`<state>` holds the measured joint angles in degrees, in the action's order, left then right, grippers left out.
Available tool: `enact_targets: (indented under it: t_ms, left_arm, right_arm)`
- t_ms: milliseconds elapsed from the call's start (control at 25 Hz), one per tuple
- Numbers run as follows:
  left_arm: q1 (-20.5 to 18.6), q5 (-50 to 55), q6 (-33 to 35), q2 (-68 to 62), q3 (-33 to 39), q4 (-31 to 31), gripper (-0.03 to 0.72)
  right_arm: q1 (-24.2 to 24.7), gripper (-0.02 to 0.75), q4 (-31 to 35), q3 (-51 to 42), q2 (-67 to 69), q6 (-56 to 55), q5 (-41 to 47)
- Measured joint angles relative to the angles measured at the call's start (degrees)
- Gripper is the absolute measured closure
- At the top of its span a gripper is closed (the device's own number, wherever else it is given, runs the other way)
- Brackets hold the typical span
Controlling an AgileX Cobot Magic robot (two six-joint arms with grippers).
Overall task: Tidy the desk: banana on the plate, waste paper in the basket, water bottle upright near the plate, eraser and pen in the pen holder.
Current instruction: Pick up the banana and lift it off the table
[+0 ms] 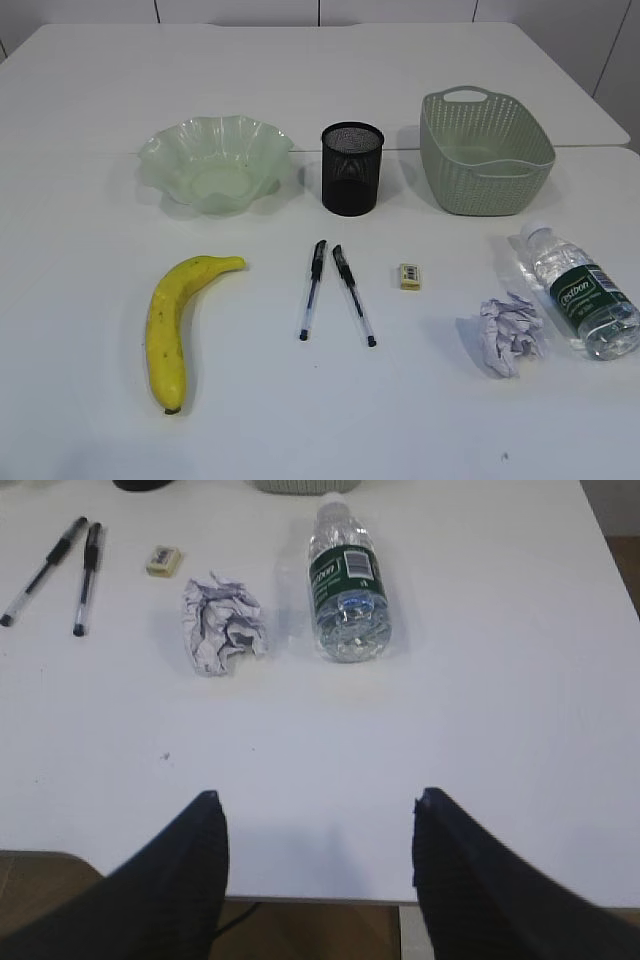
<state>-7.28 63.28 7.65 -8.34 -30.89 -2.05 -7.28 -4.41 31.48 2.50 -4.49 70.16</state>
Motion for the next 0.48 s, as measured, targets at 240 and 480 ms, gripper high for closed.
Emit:
enact_targets:
  t_ms: [240, 480]
  left_arm:
    - [0.5, -0.9, -1.3, -7.3, -9.7, 7.5, 0.153]
    - [1.0, -3.9, -3.4, -18.9, -20.0, 8.9, 0.152]
  right_arm:
    - [0.0, 0.294, -0.2, 7.5, 14.2, 1.5, 0.8]
    - [0.0, 0.294, -6.2, 14.4, 29.4, 2.4, -0.1]
